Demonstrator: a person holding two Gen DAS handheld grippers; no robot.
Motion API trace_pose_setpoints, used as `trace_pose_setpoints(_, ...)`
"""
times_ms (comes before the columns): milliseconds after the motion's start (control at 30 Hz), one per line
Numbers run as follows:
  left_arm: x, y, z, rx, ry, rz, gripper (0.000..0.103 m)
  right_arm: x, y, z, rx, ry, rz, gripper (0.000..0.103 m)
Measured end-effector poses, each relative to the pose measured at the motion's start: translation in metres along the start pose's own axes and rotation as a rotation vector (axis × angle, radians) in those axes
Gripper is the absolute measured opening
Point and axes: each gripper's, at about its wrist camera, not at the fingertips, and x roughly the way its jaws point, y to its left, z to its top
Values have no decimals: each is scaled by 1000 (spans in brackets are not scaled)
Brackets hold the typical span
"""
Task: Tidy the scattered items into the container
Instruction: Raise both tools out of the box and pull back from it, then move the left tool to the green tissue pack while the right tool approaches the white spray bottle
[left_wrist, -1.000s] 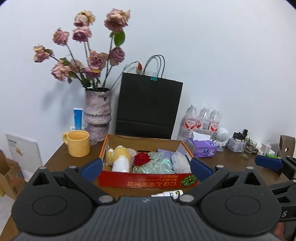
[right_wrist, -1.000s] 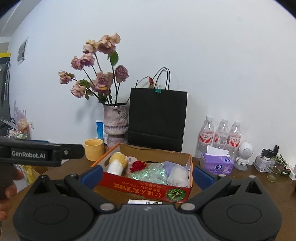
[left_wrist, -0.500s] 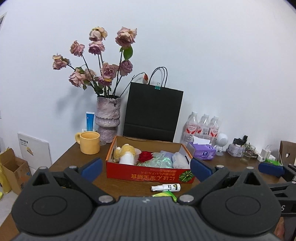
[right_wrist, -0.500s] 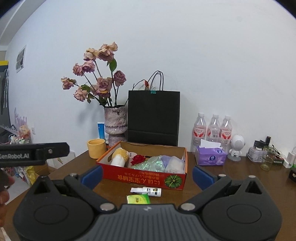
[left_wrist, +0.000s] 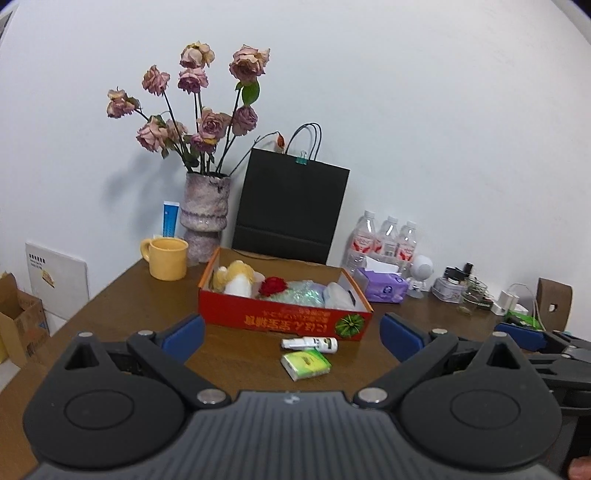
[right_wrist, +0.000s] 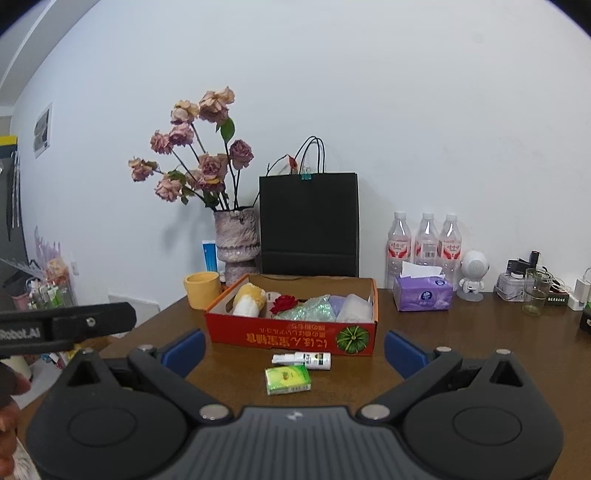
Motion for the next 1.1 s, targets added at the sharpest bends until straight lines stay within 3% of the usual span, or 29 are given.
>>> trace_pose_setpoints(667,7,6,-16,-21,57,-16,103,9,0,-14,-13,50,-15,103)
trace_pose_setpoints(1100,59,8,-30,16,164,13,103,60,-38,-32,42,137,-20,103)
